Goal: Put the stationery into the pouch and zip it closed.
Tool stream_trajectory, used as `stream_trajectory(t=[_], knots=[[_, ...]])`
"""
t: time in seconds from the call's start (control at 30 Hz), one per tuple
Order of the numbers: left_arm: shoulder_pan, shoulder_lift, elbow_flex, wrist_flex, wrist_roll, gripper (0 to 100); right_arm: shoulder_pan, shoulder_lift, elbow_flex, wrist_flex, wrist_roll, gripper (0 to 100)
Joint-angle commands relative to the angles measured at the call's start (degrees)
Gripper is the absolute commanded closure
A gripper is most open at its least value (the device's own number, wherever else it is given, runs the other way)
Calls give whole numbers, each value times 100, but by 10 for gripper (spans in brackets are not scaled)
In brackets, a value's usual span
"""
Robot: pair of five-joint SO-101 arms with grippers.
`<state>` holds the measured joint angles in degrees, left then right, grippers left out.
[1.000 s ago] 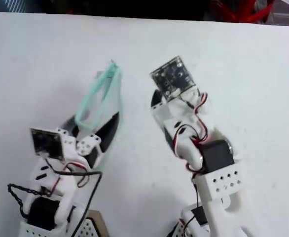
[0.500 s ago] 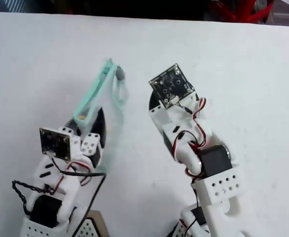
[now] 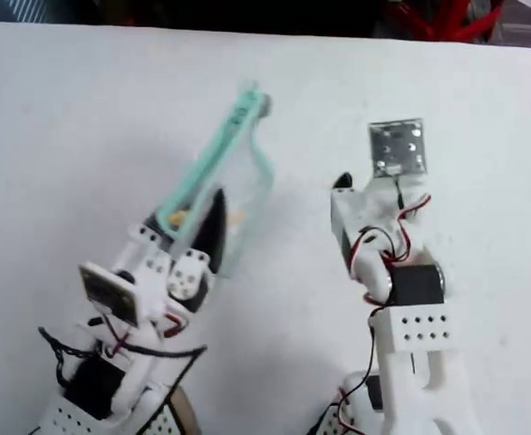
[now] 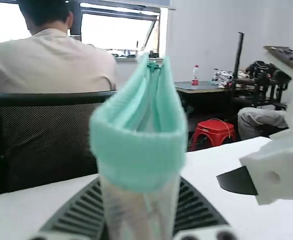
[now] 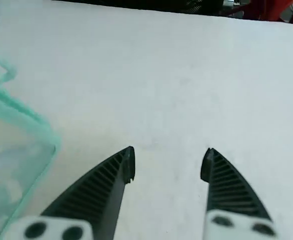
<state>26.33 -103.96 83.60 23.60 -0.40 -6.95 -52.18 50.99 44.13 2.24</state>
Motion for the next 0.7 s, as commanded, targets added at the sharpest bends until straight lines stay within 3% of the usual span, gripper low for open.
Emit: stream_trajectory(t=[0.0, 0.2, 0.33, 0.67], knots=[[365, 154, -62, -466, -580, 972, 101, -101, 105, -295, -158, 786], [347, 2413, -607, -1538, -765, 975, 110, -101, 273, -505, -158, 786], [374, 4136, -1495, -1178, -141, 975, 110, -101, 273, -514, -158, 786], [382, 4716, -888, -1987, -97, 972, 277, -92, 316, -637, -105, 784]])
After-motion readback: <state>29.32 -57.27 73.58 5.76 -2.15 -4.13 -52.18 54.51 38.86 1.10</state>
